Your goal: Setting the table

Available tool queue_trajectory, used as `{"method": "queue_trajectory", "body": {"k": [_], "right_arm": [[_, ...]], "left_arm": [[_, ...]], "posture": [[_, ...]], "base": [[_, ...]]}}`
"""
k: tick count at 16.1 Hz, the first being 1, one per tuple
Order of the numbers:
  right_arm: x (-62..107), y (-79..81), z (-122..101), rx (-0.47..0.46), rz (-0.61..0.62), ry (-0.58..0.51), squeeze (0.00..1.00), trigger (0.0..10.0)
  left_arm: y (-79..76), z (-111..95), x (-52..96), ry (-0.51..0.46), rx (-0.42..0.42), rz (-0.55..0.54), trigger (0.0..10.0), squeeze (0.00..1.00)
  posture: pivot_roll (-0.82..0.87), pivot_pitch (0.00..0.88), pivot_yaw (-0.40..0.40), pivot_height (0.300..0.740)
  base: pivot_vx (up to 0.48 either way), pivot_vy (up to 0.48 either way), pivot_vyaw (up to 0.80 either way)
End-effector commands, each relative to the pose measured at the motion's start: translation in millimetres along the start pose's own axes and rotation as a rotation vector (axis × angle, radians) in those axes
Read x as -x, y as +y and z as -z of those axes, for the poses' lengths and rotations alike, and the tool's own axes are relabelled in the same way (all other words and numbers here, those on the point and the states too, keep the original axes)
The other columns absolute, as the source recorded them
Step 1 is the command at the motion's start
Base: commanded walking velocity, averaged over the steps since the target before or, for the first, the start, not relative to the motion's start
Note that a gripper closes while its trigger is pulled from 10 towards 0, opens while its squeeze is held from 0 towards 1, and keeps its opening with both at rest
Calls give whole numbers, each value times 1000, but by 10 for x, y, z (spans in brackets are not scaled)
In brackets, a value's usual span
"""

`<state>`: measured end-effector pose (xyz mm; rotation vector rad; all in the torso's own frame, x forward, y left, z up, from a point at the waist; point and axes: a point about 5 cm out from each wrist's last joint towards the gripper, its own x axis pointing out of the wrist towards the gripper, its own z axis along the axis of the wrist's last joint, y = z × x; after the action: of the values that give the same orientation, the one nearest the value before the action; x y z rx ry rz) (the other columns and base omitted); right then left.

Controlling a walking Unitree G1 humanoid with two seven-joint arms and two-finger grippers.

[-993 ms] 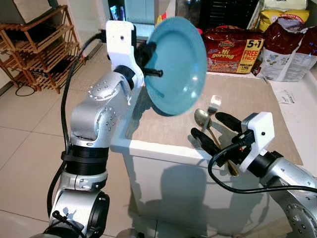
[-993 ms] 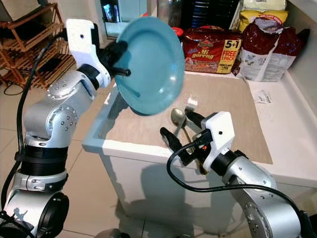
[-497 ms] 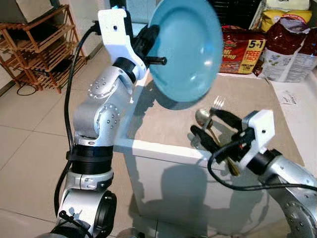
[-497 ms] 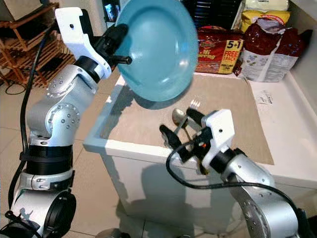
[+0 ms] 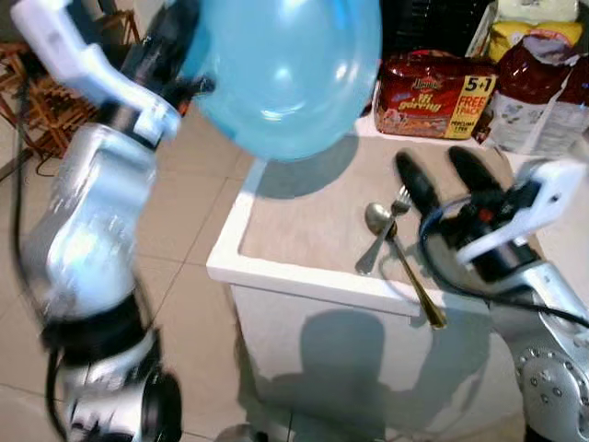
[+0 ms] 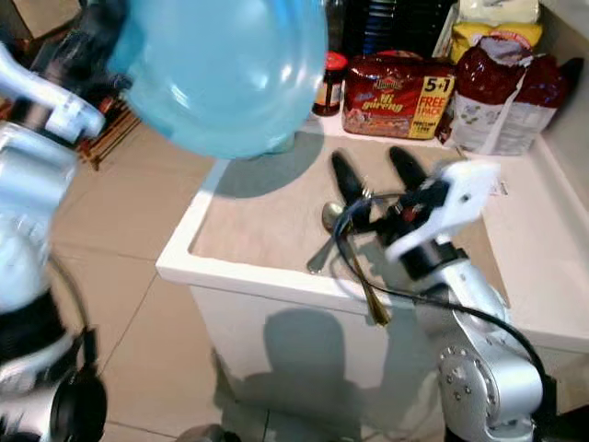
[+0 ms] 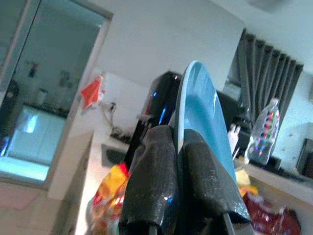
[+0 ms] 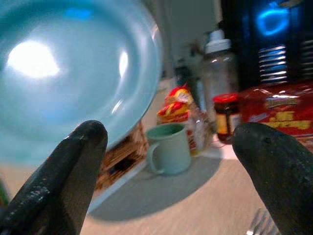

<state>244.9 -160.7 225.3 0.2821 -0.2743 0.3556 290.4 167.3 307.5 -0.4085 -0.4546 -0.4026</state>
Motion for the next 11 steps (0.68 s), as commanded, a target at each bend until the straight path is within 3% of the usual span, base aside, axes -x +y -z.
{"method": "queue_trajectory", "body": {"k": [1,2,3,8,11], "right_arm": [[0,31,-98,-8,19,-39,0,10000],[-14,65,-81,-30,24,-36,0,10000],[-20,85,-64,-37,22,-29,0,10000],[-47,166,-72,-55,27,-31,0,10000],[-24,126,-43,-46,71,-31,0,10000]], "left_arm": [[-48,-14,50,9,-16,7,4980,0],[-55,72,116,48,-44,6,9059,0],[-60,115,136,67,-58,6,10000,0],[-99,245,157,110,-87,7,10000,0],[-64,327,195,133,-173,-40,10000,0]], "posture": [[59,27,-2,740],[61,20,-8,740],[61,22,-10,740],[51,12,2,740],[57,3,7,740]], "base": [[0,0,0],[0,0,0],[0,0,0],[-394,0,0],[0,0,0]]}}
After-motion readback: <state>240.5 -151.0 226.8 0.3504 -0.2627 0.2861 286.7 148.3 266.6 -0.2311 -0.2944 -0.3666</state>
